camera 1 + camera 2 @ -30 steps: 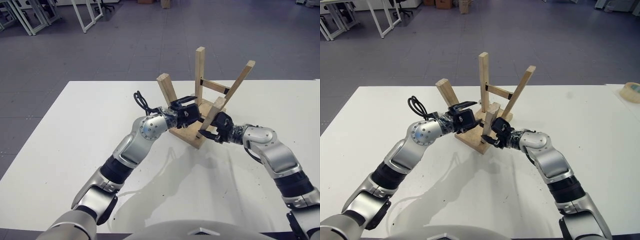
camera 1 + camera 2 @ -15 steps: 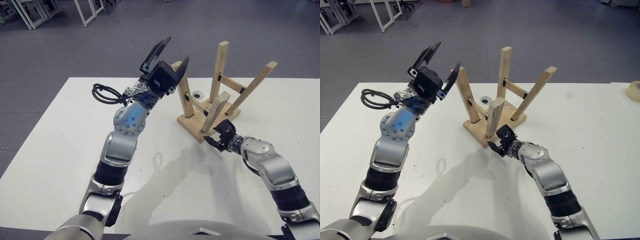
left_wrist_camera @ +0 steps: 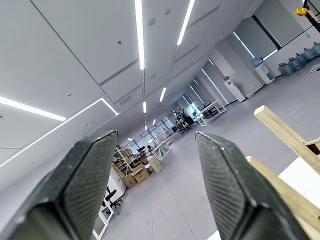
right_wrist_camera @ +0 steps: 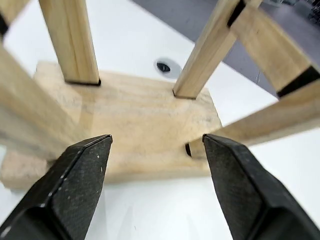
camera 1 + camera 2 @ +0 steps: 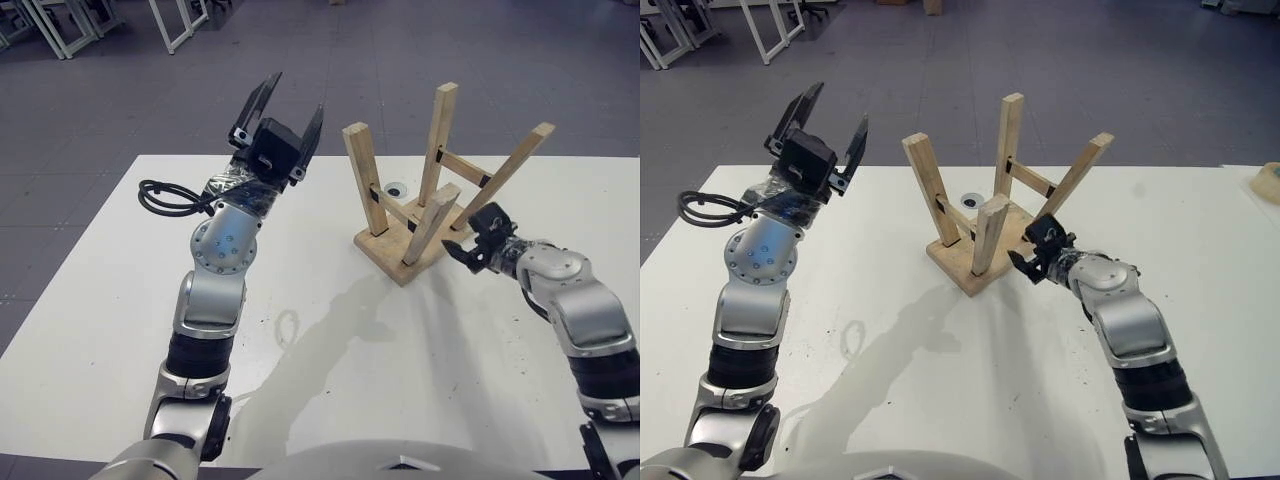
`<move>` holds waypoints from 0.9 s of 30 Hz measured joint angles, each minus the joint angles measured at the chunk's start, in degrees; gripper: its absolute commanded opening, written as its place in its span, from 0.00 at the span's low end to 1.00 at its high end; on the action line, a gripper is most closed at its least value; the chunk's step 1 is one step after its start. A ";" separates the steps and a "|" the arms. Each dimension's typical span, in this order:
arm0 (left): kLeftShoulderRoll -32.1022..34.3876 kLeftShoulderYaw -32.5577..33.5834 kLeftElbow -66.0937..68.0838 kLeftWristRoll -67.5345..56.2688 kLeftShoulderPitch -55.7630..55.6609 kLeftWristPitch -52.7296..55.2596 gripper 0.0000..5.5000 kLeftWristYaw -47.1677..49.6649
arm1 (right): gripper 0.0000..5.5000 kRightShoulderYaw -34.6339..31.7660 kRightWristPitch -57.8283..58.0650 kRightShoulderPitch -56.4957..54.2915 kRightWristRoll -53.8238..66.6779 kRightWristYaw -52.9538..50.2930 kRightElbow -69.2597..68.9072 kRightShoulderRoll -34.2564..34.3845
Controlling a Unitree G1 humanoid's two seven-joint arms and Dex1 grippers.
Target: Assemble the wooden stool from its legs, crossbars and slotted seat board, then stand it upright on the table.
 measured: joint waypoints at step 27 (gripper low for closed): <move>-15.18 5.85 4.47 -47.16 -16.41 56.20 0.53 -0.07 | 0.61 2.84 3.85 1.35 2.08 1.42 -9.71 5.46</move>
